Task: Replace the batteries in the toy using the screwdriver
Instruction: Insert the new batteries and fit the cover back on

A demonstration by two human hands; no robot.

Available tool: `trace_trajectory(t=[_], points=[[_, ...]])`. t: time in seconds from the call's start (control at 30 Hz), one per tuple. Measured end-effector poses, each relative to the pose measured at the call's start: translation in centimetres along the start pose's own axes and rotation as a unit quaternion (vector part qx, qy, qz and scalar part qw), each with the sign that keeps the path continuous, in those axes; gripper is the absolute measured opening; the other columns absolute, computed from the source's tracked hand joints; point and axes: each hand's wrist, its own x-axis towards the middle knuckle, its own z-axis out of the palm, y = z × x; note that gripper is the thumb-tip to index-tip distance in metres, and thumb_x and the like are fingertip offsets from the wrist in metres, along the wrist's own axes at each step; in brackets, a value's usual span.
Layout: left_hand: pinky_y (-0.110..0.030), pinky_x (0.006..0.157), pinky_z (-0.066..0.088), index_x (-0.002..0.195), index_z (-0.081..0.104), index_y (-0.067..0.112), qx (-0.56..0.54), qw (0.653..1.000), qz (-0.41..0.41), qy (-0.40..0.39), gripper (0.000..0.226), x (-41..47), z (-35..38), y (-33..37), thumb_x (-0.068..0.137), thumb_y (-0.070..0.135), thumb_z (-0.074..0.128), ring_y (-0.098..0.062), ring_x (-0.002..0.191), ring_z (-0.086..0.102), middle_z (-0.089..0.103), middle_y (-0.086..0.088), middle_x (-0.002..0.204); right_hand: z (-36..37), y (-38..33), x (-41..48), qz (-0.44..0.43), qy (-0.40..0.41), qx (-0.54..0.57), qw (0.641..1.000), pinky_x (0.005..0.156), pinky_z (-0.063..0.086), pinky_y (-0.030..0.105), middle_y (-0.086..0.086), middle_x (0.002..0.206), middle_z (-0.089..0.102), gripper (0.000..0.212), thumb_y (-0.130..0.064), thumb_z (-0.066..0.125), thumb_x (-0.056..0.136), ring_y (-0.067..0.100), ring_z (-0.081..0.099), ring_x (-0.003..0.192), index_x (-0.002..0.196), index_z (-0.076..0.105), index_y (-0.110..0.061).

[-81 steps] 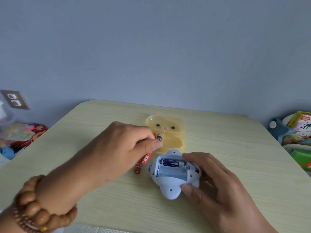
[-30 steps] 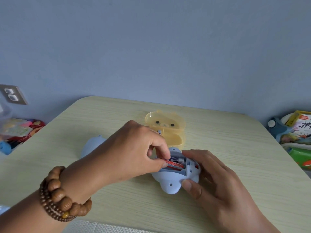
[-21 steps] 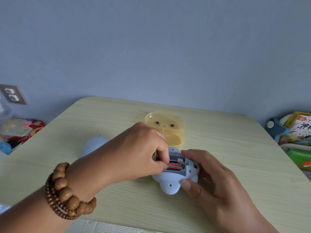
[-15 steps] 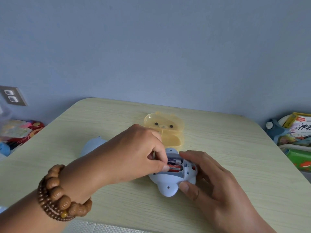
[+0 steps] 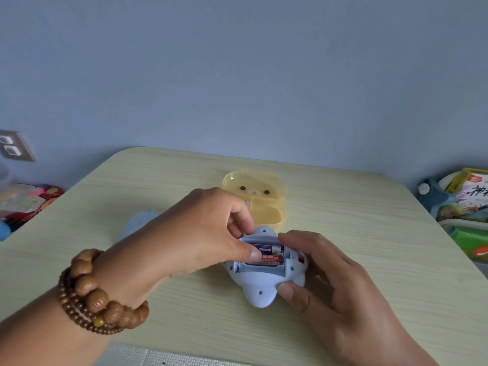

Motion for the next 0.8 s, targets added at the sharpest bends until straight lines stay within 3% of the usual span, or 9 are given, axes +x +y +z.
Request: trace_trajectory(t=[0.17,0.3,0.43,0.57,0.7,0.8], points=[[-0.031,0.070,0.063,0.085,0.073,0.039,-0.008,1.000,0.002,-0.002,0.035,0.2,0.0,0.0,0.058,0.053,0.090,0.003,0.067,0.069,0.074,0.019,0.082,0.0,0.1,0.0,0.001,0.003,-0.009,1.000,0.087,0.052,0.018,-0.018,0.129,0.059,0.048,-0.032,0.073,0.085,0.007,0.064,0.115,0.130,0.056,-0.035],[-0.026,0.071,0.055,0.094,0.071,0.041,-0.024,0.999,0.030,0.027,0.035,-0.3,-2.1,-1.3,0.065,0.058,0.081,0.004,0.068,0.067,0.072,0.025,0.091,0.0,-0.1,0.0,0.001,0.006,-0.014,1.000,0.085,0.049,0.010,-0.022,0.126,0.060,0.050,-0.030,0.074,0.083,0.004,0.064,0.113,0.128,0.054,-0.042],[-0.014,0.068,0.044,0.109,0.058,0.050,0.111,0.992,0.046,-0.026,0.048,-1.0,-3.4,-3.0,0.069,0.048,0.085,0.008,0.087,0.061,0.056,0.031,0.108,0.1,-0.1,0.0,0.009,0.005,-0.003,1.000,0.086,0.052,0.016,-0.023,0.127,0.059,0.050,-0.030,0.074,0.084,0.006,0.064,0.114,0.127,0.053,-0.043],[-0.021,0.079,0.050,0.117,0.051,0.050,0.141,0.988,0.048,-0.046,0.058,-1.1,-1.5,-3.3,0.069,0.048,0.083,0.003,0.087,0.060,0.051,0.027,0.107,0.1,-0.1,-0.1,0.015,0.001,-0.008,1.000,0.087,0.053,0.022,-0.020,0.127,0.061,0.049,-0.034,0.073,0.083,0.007,0.064,0.115,0.127,0.054,-0.041],[-0.028,0.078,0.052,0.108,0.058,0.045,0.146,0.987,0.064,-0.014,0.042,-0.8,-1.1,-3.5,0.072,0.039,0.080,-0.001,0.081,0.060,0.055,0.023,0.094,0.1,-0.1,-0.2,0.023,0.000,0.001,1.000,0.086,0.055,0.024,-0.021,0.127,0.060,0.049,-0.033,0.074,0.082,0.008,0.065,0.114,0.127,0.054,-0.042],[-0.032,0.076,0.057,0.097,0.068,0.044,0.110,0.991,0.070,0.004,0.028,-0.8,-1.5,-3.9,0.072,0.039,0.081,-0.001,0.078,0.066,0.061,0.018,0.093,0.0,-0.1,-0.2,0.013,0.005,-0.008,1.000,0.085,0.053,0.018,-0.023,0.127,0.059,0.048,-0.034,0.074,0.083,0.005,0.064,0.114,0.127,0.056,-0.039]])
